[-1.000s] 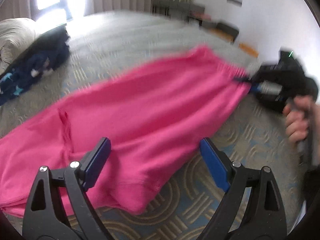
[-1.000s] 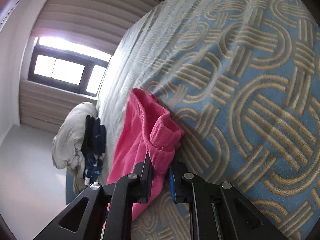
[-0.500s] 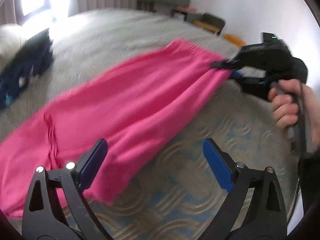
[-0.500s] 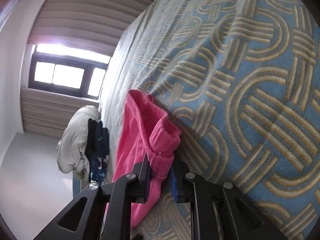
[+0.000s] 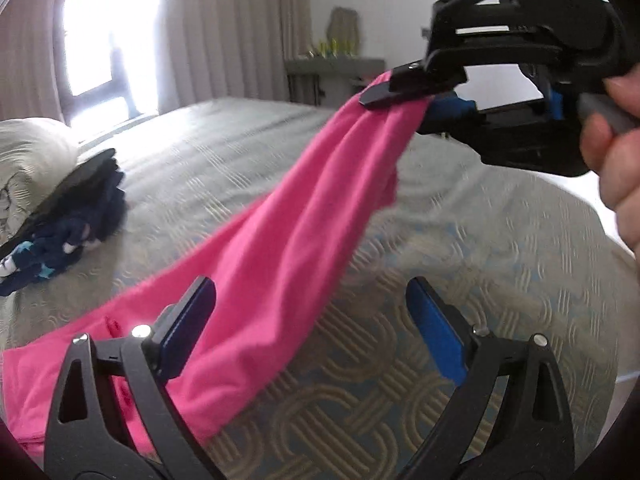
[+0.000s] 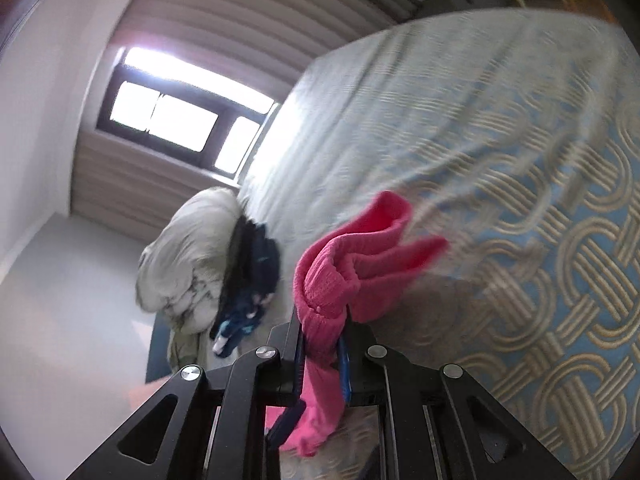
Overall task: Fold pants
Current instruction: 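Lift the waistband with the right gripper and fold it toward the leg ends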
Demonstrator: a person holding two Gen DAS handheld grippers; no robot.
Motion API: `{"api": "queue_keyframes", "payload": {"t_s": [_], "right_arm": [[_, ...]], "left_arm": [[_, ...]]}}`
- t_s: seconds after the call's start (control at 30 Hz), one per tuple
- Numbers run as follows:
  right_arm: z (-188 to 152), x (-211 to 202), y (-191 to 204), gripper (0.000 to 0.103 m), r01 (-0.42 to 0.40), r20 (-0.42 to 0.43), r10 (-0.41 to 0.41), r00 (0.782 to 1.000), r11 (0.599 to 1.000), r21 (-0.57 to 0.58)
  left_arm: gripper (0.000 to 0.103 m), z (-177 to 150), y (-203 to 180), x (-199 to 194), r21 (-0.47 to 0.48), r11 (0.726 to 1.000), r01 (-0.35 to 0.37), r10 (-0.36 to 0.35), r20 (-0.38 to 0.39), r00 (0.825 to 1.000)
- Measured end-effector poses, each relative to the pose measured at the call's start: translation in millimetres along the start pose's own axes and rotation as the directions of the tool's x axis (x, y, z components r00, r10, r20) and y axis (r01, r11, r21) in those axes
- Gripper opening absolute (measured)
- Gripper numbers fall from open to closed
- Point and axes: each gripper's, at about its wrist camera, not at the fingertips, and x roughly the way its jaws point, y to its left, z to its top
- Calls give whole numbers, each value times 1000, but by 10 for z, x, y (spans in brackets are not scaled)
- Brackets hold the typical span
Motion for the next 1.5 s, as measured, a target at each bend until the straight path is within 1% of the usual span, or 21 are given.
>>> {"api": "queue_keyframes", "payload": {"t_s": [0.13,0.2,0.27,0.3,0.33,0.37,0.4,0.47,0.5,0.53,0.63,0.73,0.8,0.87,0.93,1.0,1.1,1.2,1.27,1.4,1.5], "right_arm": [[7,35,398,12,1,-12,-2,1000,997,-81],[-8,82,573,12,-6,-20,4,1000,994,-106],[-48,130,747,12,-10,-35,6,999,991,-133],[-68,165,847,12,-10,-44,3,999,989,-150],[-96,190,923,12,-8,-50,-1,999,986,-165],[-111,213,989,12,-6,-55,-4,998,984,-179],[-128,235,1046,12,-4,-60,-8,998,981,-193],[-163,305,1182,12,2,-68,-17,998,976,-219],[-181,334,1224,12,1,-74,-19,997,974,-228],[-215,382,1296,12,3,-82,-24,996,970,-242],[-291,487,1500,12,9,-96,-37,995,961,-276],[-400,666,1798,12,15,-119,-57,991,944,-329],[-501,853,2008,12,18,-145,-78,986,926,-376],[-621,1056,2161,12,13,-176,-93,980,913,-407],[-798,1314,2322,12,-10,-224,-96,970,902,-432],[-962,1513,2436,12,-31,-263,-98,960,894,-447],[-1295,1898,2579,13,-65,-340,-105,935,889,-454],[-1569,2167,2669,13,-86,-391,-115,913,884,-460],[-1786,2369,2735,13,-103,-429,-126,894,876,-472],[-2125,2678,2777,13,-129,-491,-137,861,874,-469],[-2376,2898,2761,13,-123,-530,-174,830,870,-478]], "left_arm": [[96,115,190,26,-34,999,-24,24,-5,1000],[96,185,324,115,-75,997,-10,7,-40,999],[96,257,431,150,-115,993,-16,12,-35,999],[96,295,519,147,-150,989,-2,-2,-29,1000],[92,326,580,145,-177,984,12,-16,-23,1000],[79,336,654,136,-214,976,30,-34,-13,999],[72,340,739,127,-254,966,53,-57,-8,998],[46,319,886,81,-331,938,104,-107,8,994],[40,306,962,40,-370,918,142,-141,28,990],[35,297,1023,-1,-400,902,159,-157,39,987],[35,248,1210,-164,-475,859,191,-164,98,982],[35,176,1427,-325,-538,818,204,-144,152,978],[36,96,1574,-453,-577,791,202,-112,188,976],[48,12,1736,-539,-611,769,188,-85,194,977],[48,-95,1939,-643,-642,749,165,-39,206,978],[48,-250,2188,-751,-680,720,142,9,214,977],[48,-493,2525,-838,-731,671,123,52,212,976],[48,-747,2813,-898,-773,625,109,71,195,978],[48,-879,2938,-951,-791,605,91,93,184,978],[48,-1207,3149,-1037,-825,561,71,109,159,981],[52,-1433,3282,-1039,-855,516,52,101,122,987]]}}
